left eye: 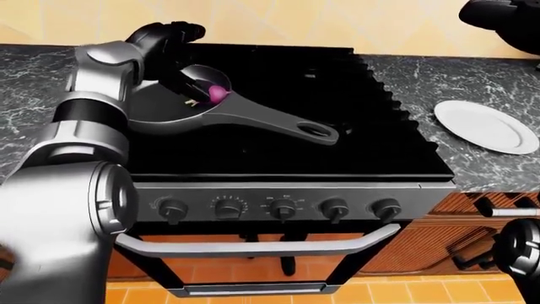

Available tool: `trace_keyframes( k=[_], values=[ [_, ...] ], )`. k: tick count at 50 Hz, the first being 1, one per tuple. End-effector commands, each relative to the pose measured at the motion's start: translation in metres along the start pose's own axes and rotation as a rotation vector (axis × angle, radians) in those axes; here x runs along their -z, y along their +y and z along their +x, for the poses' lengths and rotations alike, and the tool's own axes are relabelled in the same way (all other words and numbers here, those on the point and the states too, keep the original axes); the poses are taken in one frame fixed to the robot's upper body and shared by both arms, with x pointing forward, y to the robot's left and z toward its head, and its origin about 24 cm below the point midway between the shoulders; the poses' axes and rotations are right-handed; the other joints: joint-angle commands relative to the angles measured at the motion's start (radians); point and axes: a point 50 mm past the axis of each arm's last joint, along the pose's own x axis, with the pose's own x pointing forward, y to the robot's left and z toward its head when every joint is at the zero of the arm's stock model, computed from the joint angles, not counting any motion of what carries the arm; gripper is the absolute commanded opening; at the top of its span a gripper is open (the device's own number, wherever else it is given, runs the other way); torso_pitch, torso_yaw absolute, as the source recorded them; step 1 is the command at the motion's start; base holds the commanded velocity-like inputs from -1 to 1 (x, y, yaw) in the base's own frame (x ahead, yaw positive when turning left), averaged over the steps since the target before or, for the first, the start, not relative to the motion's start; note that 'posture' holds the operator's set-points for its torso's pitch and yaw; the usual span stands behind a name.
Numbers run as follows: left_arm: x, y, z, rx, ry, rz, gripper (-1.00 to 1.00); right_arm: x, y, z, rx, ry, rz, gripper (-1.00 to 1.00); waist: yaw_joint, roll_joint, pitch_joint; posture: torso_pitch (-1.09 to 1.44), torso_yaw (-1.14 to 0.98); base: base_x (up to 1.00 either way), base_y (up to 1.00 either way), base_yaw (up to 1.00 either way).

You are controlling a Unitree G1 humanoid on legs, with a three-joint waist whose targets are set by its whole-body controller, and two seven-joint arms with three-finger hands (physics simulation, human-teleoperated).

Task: Pick the beet from the pan and place it on the plate.

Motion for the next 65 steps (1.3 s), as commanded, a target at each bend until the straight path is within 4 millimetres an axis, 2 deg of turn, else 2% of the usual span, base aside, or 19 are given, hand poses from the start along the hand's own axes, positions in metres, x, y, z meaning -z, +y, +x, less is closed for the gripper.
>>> trace_keyframes(
  k=[1,17,46,65],
  values=[
    [-0.028,0.009,-0.007,-0.041,-0.093,0.049,0.84,-0.021,0.001,-0.004,-0.005,-0.092,-0.003,1.00,0.000,-0.001,-0.031,0.00,0.00,0.00,0.00,0.00],
    [-0.031,0.008,-0.006,-0.023,-0.090,0.074,0.74,-0.019,0.002,-0.004,-0.008,-0.091,-0.007,1.00,0.001,-0.004,-0.027,0.00,0.00,0.00,0.00,0.00],
    [-0.021,0.003,0.000,-0.072,-0.053,0.165,0.55,-0.019,0.002,-0.003,-0.010,-0.093,-0.003,1.00,0.000,-0.003,-0.031,0.00,0.00,0.00,0.00,0.00],
    [-0.016,0.006,0.000,-0.137,-0.036,0.157,0.57,-0.018,0.003,-0.003,-0.014,-0.092,-0.006,1.00,-0.003,0.000,-0.033,0.00,0.00,0.00,0.00,0.00]
  ],
)
